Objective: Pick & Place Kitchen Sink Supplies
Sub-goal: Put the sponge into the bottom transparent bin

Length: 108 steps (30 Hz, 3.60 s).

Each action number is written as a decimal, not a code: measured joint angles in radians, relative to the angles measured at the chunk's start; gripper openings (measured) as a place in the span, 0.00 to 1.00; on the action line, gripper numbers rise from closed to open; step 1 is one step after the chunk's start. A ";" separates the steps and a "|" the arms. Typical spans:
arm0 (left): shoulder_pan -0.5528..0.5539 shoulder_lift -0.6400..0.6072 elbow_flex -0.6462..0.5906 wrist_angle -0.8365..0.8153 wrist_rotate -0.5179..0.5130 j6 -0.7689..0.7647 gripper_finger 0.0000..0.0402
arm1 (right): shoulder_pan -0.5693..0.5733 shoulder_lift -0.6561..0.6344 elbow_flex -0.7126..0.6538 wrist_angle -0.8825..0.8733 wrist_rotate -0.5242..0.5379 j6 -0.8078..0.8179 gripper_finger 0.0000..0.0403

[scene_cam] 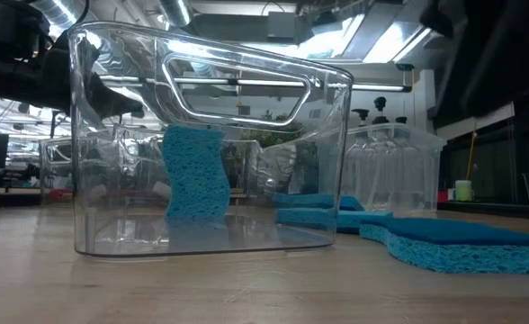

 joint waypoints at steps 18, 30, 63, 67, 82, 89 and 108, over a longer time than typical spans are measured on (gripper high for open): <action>0.000 0.000 0.000 0.000 0.000 0.000 0.00 | -0.021 0.000 -0.014 0.066 -0.002 -0.137 0.67; 0.000 0.000 0.000 0.000 0.000 0.000 0.00 | -0.001 0.074 -0.014 0.065 0.007 -0.167 0.66; 0.000 0.000 0.000 0.000 0.000 0.000 0.00 | 0.035 0.211 -0.012 0.012 0.137 -0.093 0.41; 0.000 0.000 0.000 0.000 0.000 0.000 0.00 | 0.035 0.214 -0.014 -0.003 0.167 -0.057 0.26; 0.000 0.000 0.000 0.000 0.000 0.000 0.00 | 0.083 0.154 -0.017 -0.022 0.329 0.266 0.03; 0.000 0.000 0.000 0.000 0.000 0.000 0.00 | 0.125 0.105 -0.016 -0.149 0.381 0.577 0.02; 0.000 0.000 0.000 0.000 0.000 0.000 0.00 | 0.203 -0.201 -0.015 -0.150 0.227 0.837 0.01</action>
